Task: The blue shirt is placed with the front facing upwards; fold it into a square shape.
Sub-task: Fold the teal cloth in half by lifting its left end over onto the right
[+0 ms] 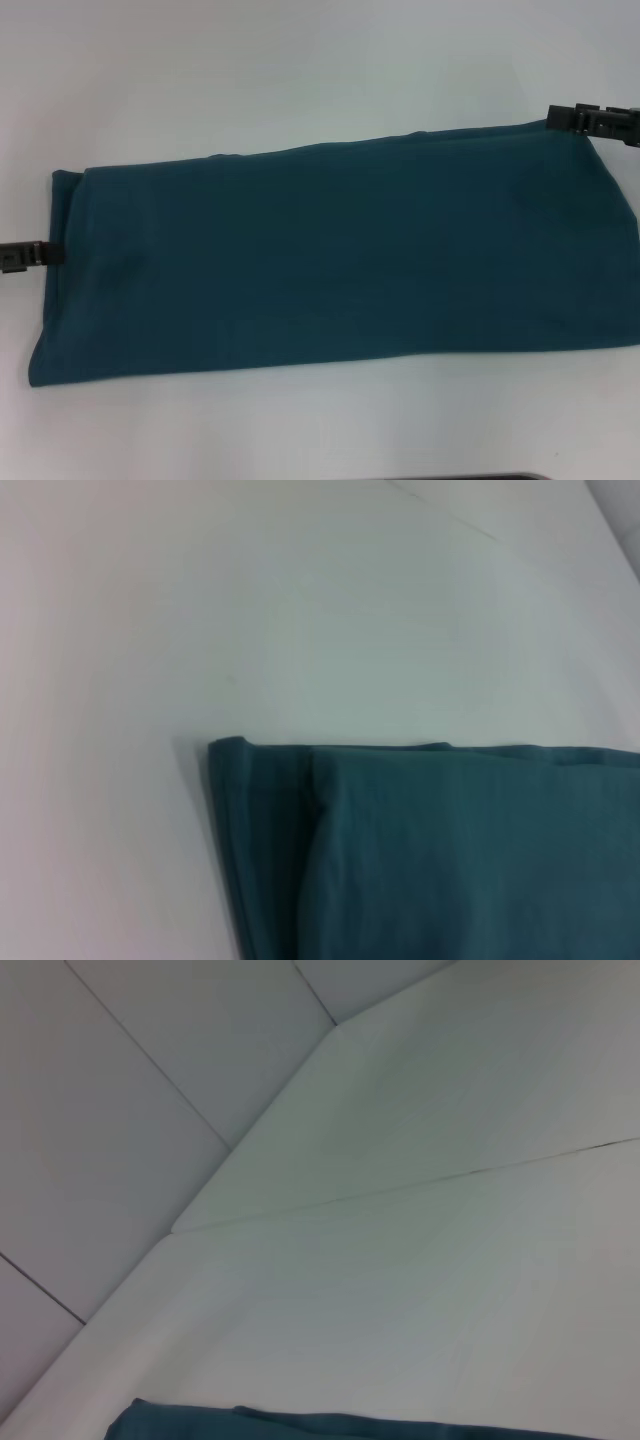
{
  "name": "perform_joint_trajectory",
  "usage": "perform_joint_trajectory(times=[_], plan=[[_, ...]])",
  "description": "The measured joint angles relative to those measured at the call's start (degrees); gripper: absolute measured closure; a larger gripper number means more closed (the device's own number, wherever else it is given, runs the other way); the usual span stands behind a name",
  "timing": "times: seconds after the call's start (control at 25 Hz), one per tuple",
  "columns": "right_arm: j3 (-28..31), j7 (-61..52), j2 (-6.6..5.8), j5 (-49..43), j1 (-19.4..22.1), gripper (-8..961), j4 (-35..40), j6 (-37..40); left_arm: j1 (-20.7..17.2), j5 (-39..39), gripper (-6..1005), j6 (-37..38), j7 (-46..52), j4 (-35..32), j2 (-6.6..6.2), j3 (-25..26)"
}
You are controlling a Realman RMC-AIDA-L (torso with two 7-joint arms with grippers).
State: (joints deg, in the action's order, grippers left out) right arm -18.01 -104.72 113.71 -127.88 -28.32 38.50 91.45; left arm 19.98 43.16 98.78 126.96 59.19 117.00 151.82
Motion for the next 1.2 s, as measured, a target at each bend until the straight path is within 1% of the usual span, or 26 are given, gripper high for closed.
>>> perform_joint_trajectory(times=[0.12,0.24,0.4,0.56,0.72,0.96,1.0,1.2], plan=[[0.0,-0.09,-0.05,0.0,-0.22,32,0.0,0.03,0.13,-0.48,125,1.97,3.69,2.88,0.41,-0.13],[-0.05,-0.1,-0.13,0.0,-0.53,33,0.2,0.0,0.25,-1.03,126,2.74,4.71,3.79,0.65,-0.42],[-0.07,-0.26,-0.48,0.05,-1.08,33,0.41,-0.03,0.52,-3.29,126,4.38,7.66,6.39,0.77,-2.46],[-0.29,-0.28,-0.79,0.48,-1.44,33,0.23,0.01,1.33,-6.07,126,5.43,10.62,8.98,0.99,-6.05],[-0.34,-0.3,-0.81,0.52,-1.79,33,0.2,0.03,3.24,-9.41,126,4.93,11.64,9.64,2.05,-7.51],[-0.36,-0.31,-0.9,0.54,-2.03,33,0.47,0.31,6.68,-17.48,127,2.26,12.94,9.58,4.2,-8.01],[-0.36,-0.31,-0.9,0.54,-2.03,33,0.48,0.31,7.38,-18.4,127,1.72,13.06,9.25,4.41,-8.12],[-0.35,-0.31,-0.95,0.54,-1.97,33,0.52,0.31,8.06,-18.76,127,0.76,13.39,8.23,4.42,-8.14]])
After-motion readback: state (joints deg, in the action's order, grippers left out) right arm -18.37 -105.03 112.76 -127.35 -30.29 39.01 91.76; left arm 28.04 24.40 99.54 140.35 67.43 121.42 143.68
